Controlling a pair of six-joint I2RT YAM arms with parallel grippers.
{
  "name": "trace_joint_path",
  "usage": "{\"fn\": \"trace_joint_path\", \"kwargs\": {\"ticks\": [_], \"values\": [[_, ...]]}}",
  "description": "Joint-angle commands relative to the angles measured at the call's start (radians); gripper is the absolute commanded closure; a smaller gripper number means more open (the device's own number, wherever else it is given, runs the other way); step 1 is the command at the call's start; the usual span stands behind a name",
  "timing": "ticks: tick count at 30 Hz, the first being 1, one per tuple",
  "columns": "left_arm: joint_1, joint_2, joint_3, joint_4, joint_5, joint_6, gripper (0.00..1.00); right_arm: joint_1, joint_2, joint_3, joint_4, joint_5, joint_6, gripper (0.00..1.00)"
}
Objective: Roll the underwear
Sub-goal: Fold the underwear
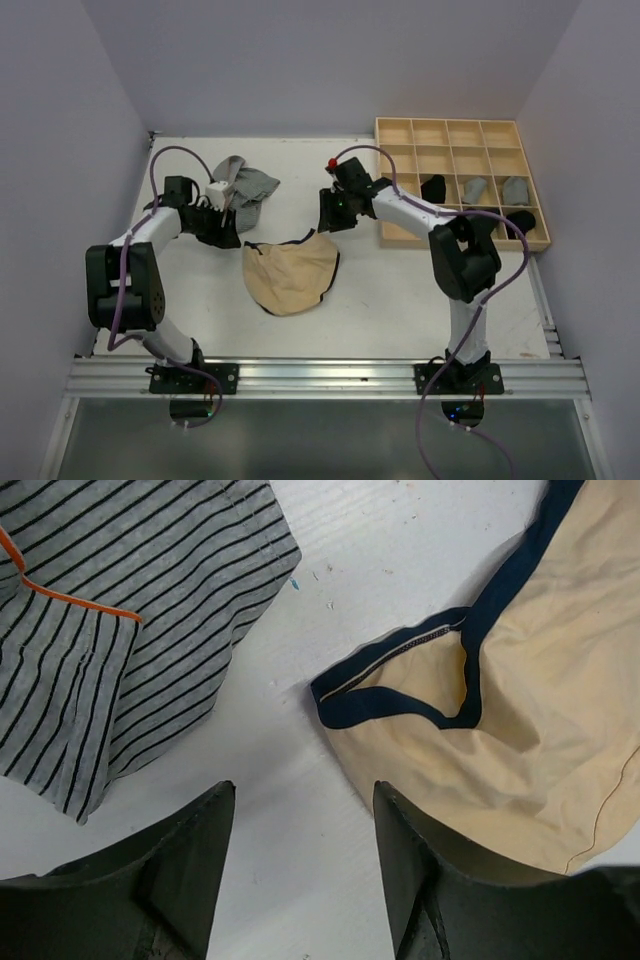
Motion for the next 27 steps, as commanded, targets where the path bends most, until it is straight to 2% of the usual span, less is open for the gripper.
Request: {"fn": "trace_joint_path", "kwargs": {"ticks": [1, 9, 14, 27], "values": [[0.018, 0.023, -0.008, 0.042, 0.053, 0.001, 0.39, 0.011, 0.064, 0.089, -0.024, -0.007, -0.054, 0.57], [0.018, 0.106, -0.011, 0.076, 0.096, -0.018, 0.43, 0.008, 0.153, 0.133, -0.007, -0.002, -0.074, 0.54], [0.018, 0.162, 0.006, 0.095, 0.157, -0.054, 0.47, -0.003, 0.184, 0.153, 0.013, -0.044, -0.077, 0.54], [0.03, 0.242, 0.053, 0.128, 0.202, -0.117, 0.53, -0.036, 0.253, 0.185, 0.048, -0.143, -0.07, 0.55]]}}
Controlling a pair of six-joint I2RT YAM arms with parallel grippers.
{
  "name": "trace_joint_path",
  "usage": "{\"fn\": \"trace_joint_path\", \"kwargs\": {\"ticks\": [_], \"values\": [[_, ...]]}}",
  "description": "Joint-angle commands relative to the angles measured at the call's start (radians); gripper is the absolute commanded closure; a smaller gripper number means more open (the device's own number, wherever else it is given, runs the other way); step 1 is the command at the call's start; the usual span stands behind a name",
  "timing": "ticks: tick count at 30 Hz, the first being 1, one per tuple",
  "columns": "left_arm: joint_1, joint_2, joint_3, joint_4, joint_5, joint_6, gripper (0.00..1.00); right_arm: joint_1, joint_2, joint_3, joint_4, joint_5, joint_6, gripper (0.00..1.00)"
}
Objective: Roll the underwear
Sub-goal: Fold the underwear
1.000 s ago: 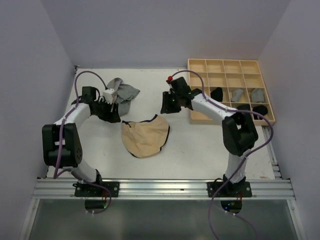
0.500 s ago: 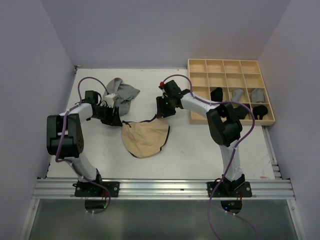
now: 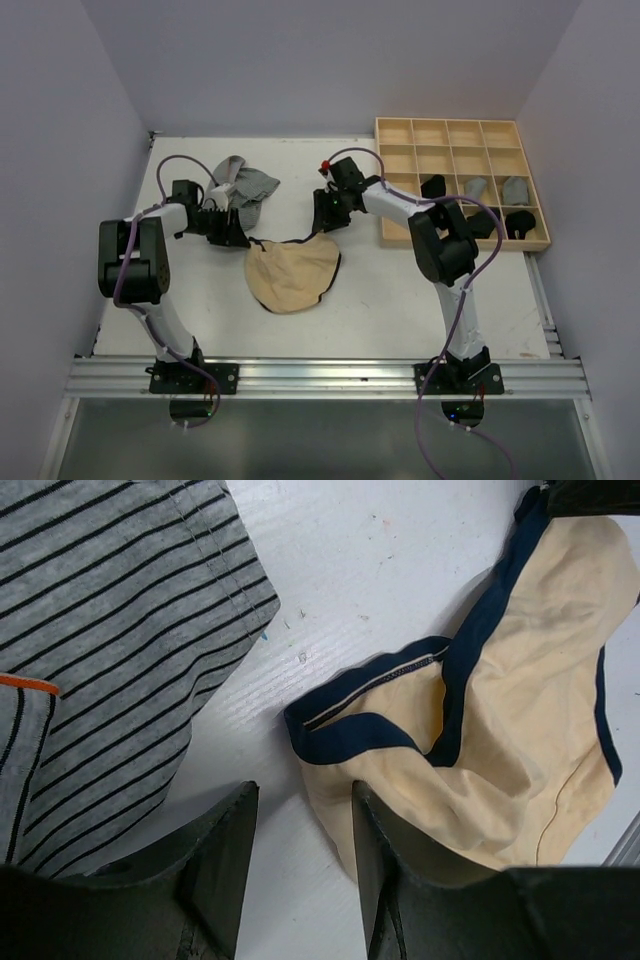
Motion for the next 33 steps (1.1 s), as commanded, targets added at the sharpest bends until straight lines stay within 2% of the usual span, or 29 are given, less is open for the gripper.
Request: {"fn": "trace_joint_path", "kwargs": {"ticks": [1, 6, 13, 17, 24, 33], "values": [[0.026, 0.039, 0.023, 0.037, 0.03, -0.022, 0.53, -0.013, 0.017, 0.026, 0.038, -0.061, -0.009, 0.55], [0.073, 0.076, 0.048, 0.034, 0.099, -0.037, 0.53, -0.041, 0.014, -0.005, 0.074, -0.127, 0.021, 0.64], [0.081, 0.114, 0.056, 0.049, 0.142, -0.057, 0.52, -0.054, 0.005, -0.042, 0.132, -0.192, 0.04, 0.9], [0.081, 0.128, 0.056, 0.063, 0.144, -0.066, 0.52, -0.054, 0.0, -0.045, 0.144, -0.21, 0.046, 0.99], [0.081, 0.165, 0.06, 0.097, 0.19, -0.1, 0.54, -0.056, -0.017, -0.051, 0.167, -0.248, 0.058, 1.0], [0.081, 0.205, 0.056, 0.112, 0.259, -0.125, 0.63, -0.079, -0.034, -0.068, 0.198, -0.293, 0.09, 1.0]]}}
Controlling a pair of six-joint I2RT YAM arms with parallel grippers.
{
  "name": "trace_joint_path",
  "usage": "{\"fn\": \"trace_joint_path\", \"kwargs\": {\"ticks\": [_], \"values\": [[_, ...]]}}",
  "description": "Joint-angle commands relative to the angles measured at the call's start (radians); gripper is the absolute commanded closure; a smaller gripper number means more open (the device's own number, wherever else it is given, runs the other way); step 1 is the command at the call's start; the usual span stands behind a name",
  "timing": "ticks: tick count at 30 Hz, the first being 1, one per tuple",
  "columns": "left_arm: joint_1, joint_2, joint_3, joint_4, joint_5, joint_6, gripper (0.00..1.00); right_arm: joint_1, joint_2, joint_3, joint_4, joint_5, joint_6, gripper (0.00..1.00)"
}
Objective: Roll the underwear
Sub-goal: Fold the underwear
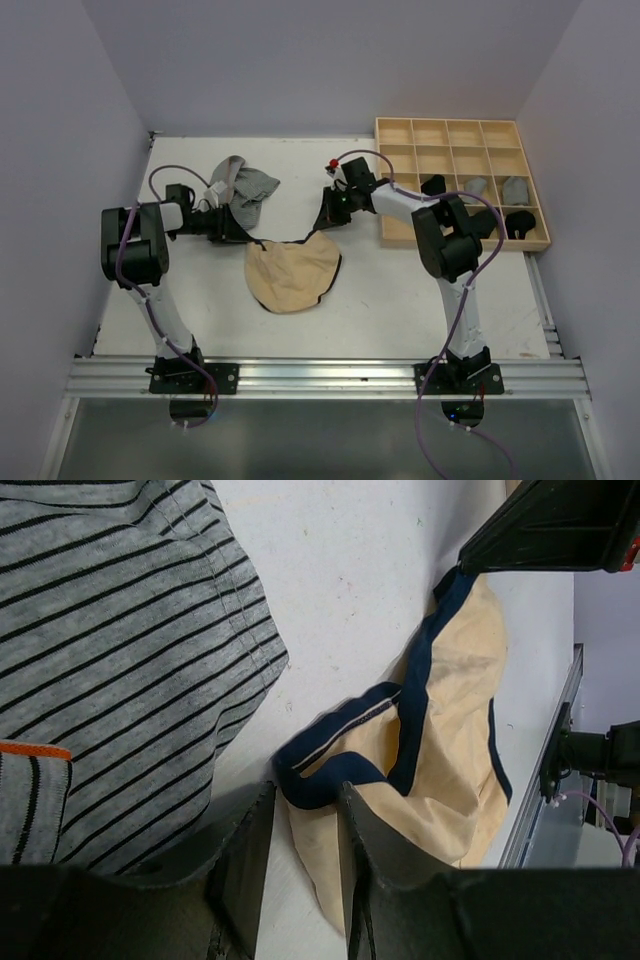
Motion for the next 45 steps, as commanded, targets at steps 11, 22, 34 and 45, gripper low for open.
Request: {"fn": "trace_joint_path", "kwargs": {"ticks": [11, 22, 34, 45], "values": [[0.044, -0.079, -0.002, 0.03, 0.027, 0.03, 1.0, -0.081, -0.18, -0.094, 0.075, -0.085, 0.028, 1.0], [0.057, -0.353, -0.002, 0.078, -0.011, 0.076, 1.0, -0.124, -0.291, -0.071, 0.092, -0.142, 0.006, 1.0], [0.057, -0.491, 0.121, 0.088, 0.029, 0.144, 1.0, -0.124, -0.338, 0.153, -0.032, -0.117, -0.046, 1.0], [0.051, -0.826, -0.224, -0.616, 0.08, 1.114, 0.71, -0.046, -0.676, -0.39, -0.093, -0.102, -0.169, 0.53]]}}
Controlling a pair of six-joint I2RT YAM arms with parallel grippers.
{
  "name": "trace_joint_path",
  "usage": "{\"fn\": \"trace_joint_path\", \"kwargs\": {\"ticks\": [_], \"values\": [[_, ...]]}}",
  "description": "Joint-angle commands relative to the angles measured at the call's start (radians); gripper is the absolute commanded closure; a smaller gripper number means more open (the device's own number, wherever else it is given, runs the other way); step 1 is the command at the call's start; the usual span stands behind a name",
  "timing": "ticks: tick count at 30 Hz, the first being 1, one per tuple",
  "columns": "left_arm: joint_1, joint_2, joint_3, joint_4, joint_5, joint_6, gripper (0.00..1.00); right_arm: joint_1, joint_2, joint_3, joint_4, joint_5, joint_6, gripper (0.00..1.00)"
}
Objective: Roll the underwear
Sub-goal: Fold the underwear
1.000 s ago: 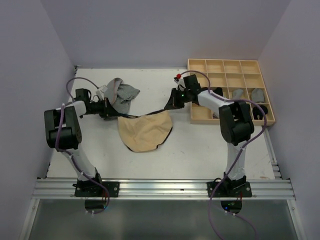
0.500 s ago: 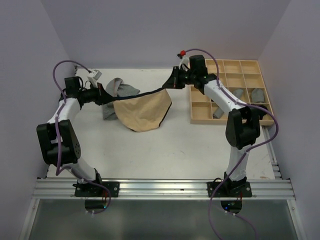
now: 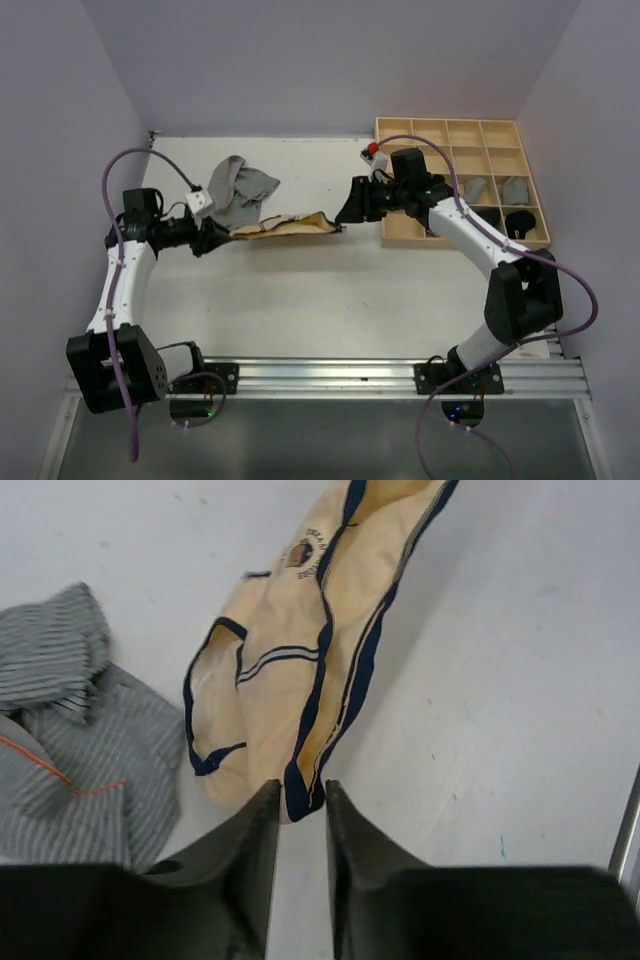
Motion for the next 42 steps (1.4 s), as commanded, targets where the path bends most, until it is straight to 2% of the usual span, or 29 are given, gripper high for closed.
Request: {"fn": "trace_joint_path", "kwargs": {"ticks": [1, 2, 4, 6, 7, 9, 10, 11, 12, 14, 19, 23, 32, 42], "values": [[-0.002, -0.083, -0.136, -0.426, 0.009, 0.52, 0.65, 0.071, -0.113, -0.091, -0.084, 0.011, -0.095, 0.48], [-0.001, -0.108, -0.159, -0.477, -0.032, 0.66, 0.61, 0.078, -0.137, -0.142, -0.088, 0.008, -0.097, 0.41], [-0.001, -0.197, -0.214, -0.484, -0.075, 0.665, 0.54, 0.086, -0.18, -0.173, -0.081, 0.018, -0.083, 0.38], [-0.001, -0.248, -0.221, -0.461, -0.092, 0.617, 0.45, 0.086, -0.222, -0.181, -0.081, 0.041, -0.074, 0.4], [-0.001, -0.287, -0.215, -0.433, -0.086, 0.605, 0.44, 0.086, -0.227, -0.181, -0.075, 0.052, -0.051, 0.43], [-0.001, -0.309, -0.204, -0.361, -0.062, 0.483, 0.4, 0.086, -0.201, -0.173, -0.056, 0.083, -0.032, 0.54], [-0.001, -0.308, -0.205, -0.256, -0.054, 0.425, 0.38, 0.089, -0.181, -0.167, -0.058, 0.098, -0.016, 0.68], [-0.001, -0.299, -0.208, -0.2, -0.042, 0.321, 0.36, 0.089, -0.124, -0.153, -0.061, 0.116, -0.008, 0.74], [-0.007, -0.283, -0.222, -0.056, -0.051, 0.248, 0.36, 0.098, -0.095, -0.145, -0.067, 0.144, 0.004, 0.78], [-0.028, -0.208, -0.221, 0.065, -0.126, 0.068, 0.36, 0.112, -0.037, -0.133, -0.061, 0.175, 0.017, 0.83], [-0.165, 0.021, -0.164, 0.191, -0.271, -0.067, 0.45, 0.167, 0.135, -0.092, -0.07, 0.259, 0.014, 0.87], [-0.258, 0.102, -0.155, 0.269, -0.397, -0.151, 0.48, 0.177, 0.207, -0.102, -0.052, 0.277, 0.03, 0.89], [-0.338, 0.178, -0.173, 0.273, -0.609, -0.142, 0.52, 0.194, 0.302, -0.118, -0.073, 0.331, 0.001, 0.89], [-0.36, 0.23, -0.089, 0.23, -0.629, -0.078, 0.48, 0.194, 0.341, -0.086, -0.148, 0.409, -0.06, 0.89]]}}
